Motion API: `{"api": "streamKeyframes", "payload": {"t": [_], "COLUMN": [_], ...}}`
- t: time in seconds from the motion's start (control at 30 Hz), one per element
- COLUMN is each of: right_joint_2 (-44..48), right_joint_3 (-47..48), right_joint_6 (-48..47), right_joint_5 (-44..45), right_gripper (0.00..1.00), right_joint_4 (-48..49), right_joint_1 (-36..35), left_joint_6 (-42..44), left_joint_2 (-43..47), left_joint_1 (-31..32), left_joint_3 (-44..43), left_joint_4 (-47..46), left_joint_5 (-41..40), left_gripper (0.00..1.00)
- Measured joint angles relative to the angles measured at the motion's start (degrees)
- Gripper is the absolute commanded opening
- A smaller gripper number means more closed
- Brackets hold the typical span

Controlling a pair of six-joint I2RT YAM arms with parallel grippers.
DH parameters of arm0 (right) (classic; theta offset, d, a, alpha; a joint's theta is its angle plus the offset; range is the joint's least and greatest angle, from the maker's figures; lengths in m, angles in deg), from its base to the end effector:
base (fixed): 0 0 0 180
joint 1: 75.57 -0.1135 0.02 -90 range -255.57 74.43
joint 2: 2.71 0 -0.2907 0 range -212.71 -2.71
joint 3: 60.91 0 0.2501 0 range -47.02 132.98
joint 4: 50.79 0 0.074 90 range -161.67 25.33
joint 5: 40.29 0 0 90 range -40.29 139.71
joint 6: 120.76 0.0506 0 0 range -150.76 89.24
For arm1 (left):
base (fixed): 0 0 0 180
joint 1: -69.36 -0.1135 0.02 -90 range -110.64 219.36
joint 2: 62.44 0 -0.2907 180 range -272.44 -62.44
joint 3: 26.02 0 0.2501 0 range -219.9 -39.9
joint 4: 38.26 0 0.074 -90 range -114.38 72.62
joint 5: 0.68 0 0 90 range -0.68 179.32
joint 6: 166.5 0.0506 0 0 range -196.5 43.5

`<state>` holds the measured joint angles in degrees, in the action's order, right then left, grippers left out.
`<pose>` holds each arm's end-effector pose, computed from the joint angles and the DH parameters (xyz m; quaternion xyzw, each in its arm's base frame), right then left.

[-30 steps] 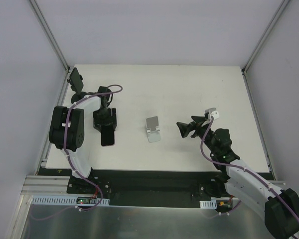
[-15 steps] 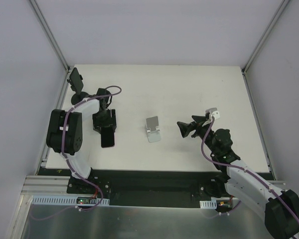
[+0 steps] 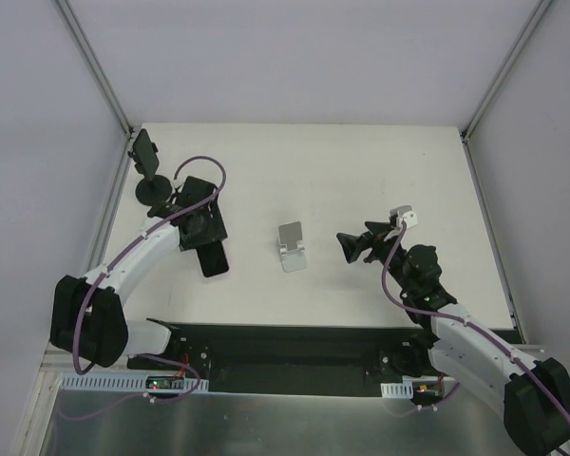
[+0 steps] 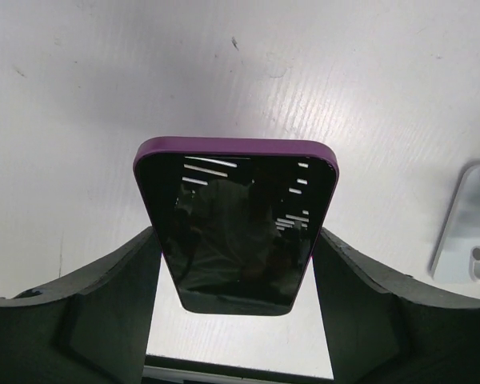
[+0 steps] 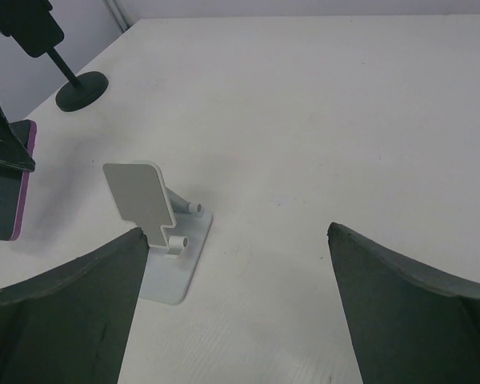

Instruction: Place the phone on the phone stand

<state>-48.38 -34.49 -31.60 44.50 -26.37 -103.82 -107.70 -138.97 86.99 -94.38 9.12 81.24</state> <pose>0.1536 0.0878 0.2502 -0.2017 0.6438 0.2045 0.7093 0.2595 -0.0750 0.2583 -0.1333 0.9436 -0.0608 0.2968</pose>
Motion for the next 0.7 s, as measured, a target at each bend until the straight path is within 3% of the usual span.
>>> {"api": "streamKeyframes", "payload": {"t": [0.17, 0.33, 0.43, 0.7], "right_joint_2": [-0.15, -0.15, -0.2, -0.48], "right_joint_3": [0.0, 0.0, 0.0, 0.0], "right_joint_6": [0.02, 0.04, 0.04, 0.09], "right_joint_5": [0.0, 0.0, 0.0, 0.04], "right_gripper": [0.96, 0.97, 0.97, 0.97], "right_joint_4": [0.0, 0.0, 0.04, 0.04], "right_joint_1": [0.0, 0.0, 0.02, 0.04], "left_joint_6": [-7.08, -15.37, -19.58, -25.22], "left_joint_2": [5.09, 6.75, 4.52, -7.04], "left_joint_1": [7.15, 21.94, 28.57, 36.13], "left_joint_3": [1.01, -1.14, -4.85, -16.44], "left_joint_4": [0.24, 1.55, 3.08, 4.37], "left_joint_5": [-6.58, -18.16, -24.33, -37.16], "left_gripper": [0.0, 0.0, 0.0, 0.0]}}
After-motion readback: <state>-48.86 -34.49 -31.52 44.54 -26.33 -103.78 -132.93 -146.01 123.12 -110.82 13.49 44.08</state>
